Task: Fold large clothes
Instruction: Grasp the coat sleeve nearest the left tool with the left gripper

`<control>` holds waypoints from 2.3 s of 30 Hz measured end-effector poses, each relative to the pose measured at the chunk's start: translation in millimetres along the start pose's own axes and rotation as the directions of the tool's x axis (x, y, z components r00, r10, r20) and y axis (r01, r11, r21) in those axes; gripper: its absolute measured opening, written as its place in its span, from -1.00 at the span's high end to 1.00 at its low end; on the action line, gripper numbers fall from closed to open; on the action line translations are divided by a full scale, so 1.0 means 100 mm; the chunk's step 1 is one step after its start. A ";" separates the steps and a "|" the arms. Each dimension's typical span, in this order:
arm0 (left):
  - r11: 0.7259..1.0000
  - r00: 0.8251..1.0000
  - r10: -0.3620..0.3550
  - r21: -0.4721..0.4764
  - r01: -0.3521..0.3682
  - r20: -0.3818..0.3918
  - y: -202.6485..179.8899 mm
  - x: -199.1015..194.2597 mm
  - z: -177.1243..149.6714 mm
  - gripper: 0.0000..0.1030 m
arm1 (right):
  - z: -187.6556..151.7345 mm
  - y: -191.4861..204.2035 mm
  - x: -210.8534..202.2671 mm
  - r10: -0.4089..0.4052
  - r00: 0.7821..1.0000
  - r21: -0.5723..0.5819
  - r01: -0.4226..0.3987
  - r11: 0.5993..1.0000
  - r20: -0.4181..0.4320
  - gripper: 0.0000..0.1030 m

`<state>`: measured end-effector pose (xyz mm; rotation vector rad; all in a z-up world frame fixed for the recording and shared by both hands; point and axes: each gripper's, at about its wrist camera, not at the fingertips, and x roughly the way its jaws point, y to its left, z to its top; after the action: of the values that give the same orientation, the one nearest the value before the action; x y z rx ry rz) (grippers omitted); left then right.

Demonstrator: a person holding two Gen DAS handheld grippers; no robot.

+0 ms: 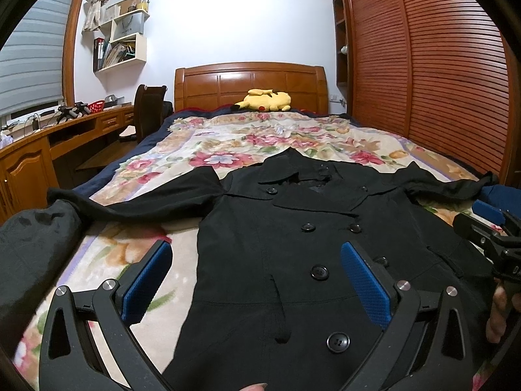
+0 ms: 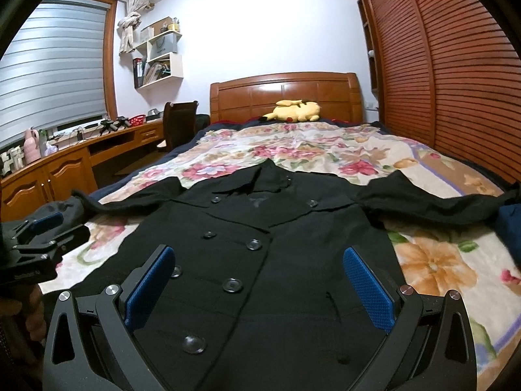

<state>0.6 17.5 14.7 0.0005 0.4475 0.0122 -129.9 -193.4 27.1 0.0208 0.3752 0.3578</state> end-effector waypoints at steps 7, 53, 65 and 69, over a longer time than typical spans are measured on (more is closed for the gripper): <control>1.000 1.000 0.010 0.012 -0.010 -0.004 0.06 0.00 0.08 -1.00 | 0.10 0.11 0.11 0.035 0.999 -0.026 -0.036 0.999 -0.007 -0.99; 0.953 0.934 0.074 -0.252 -0.170 -0.350 2.38 1.73 0.15 -0.62 | 0.33 0.37 1.08 0.099 0.987 -0.104 -0.113 0.988 -0.126 -0.99; 0.933 0.914 0.085 -0.289 -0.213 -0.398 2.63 2.08 0.25 0.90 | 0.35 0.37 1.09 0.105 0.985 -0.101 -0.120 0.988 -0.137 -0.99; 0.955 0.935 0.109 -0.226 -0.192 -0.337 2.37 1.95 0.47 0.95 | 0.38 0.35 1.05 0.106 0.986 -0.106 -0.120 0.987 -0.132 -0.99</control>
<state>193.8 256.9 -26.5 -0.2242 0.7705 0.2260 -37.3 -122.9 27.9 -0.0923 0.4790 0.4941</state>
